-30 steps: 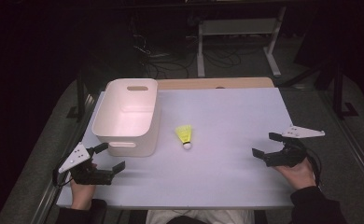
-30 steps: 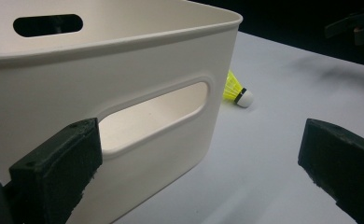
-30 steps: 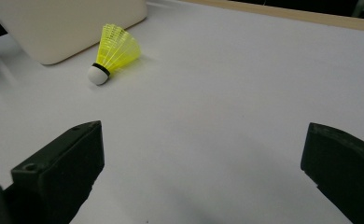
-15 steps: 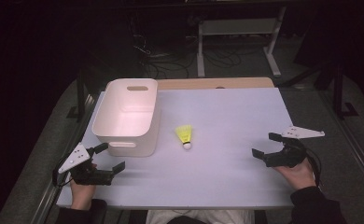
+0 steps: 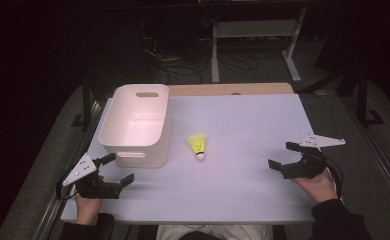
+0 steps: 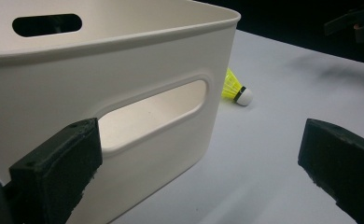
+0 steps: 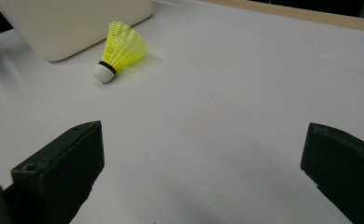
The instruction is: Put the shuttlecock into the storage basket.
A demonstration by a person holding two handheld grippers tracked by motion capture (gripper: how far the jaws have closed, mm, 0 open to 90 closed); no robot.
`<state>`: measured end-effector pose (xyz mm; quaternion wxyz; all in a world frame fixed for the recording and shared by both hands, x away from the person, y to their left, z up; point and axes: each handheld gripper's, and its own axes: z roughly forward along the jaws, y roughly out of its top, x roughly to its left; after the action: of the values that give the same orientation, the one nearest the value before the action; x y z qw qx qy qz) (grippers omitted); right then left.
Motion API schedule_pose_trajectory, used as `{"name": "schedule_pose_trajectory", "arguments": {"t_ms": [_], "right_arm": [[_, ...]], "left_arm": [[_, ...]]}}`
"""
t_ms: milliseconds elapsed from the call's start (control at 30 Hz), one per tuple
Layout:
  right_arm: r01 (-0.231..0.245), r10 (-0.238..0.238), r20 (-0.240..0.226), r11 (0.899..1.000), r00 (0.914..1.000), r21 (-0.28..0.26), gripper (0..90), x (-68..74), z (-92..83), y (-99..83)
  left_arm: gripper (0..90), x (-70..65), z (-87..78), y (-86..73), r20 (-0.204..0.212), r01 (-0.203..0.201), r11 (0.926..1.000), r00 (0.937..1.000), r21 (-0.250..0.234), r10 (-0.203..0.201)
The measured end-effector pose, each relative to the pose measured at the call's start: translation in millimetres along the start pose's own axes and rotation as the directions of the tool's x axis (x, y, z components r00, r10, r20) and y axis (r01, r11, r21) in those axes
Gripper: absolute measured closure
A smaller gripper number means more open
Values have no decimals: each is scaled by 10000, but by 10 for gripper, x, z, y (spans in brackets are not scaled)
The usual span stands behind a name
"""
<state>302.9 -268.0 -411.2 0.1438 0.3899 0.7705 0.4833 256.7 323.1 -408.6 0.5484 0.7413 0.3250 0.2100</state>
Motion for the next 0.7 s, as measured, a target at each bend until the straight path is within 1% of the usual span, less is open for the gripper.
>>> {"name": "schedule_pose_trajectory", "arguments": {"t_ms": [200, 400, 700], "right_arm": [[202, -202, -21, 9996, 9998, 190, 0, 36, 21, 60], [332, -332, -19, 9994, 9994, 132, 0, 50, -4, 154], [599, -596, -114, 9976, 9982, 340, 0, 88, 22, 283]], "left_arm": [[0, 0, 5, -1, 24, -15, 10000, 10000, 19, 15], [0, -2, 6, -3, 5, 3, 10000, 10000, 24, -3], [0, -3, 6, -4, 10, -13, 10000, 10000, 45, 13]]}}
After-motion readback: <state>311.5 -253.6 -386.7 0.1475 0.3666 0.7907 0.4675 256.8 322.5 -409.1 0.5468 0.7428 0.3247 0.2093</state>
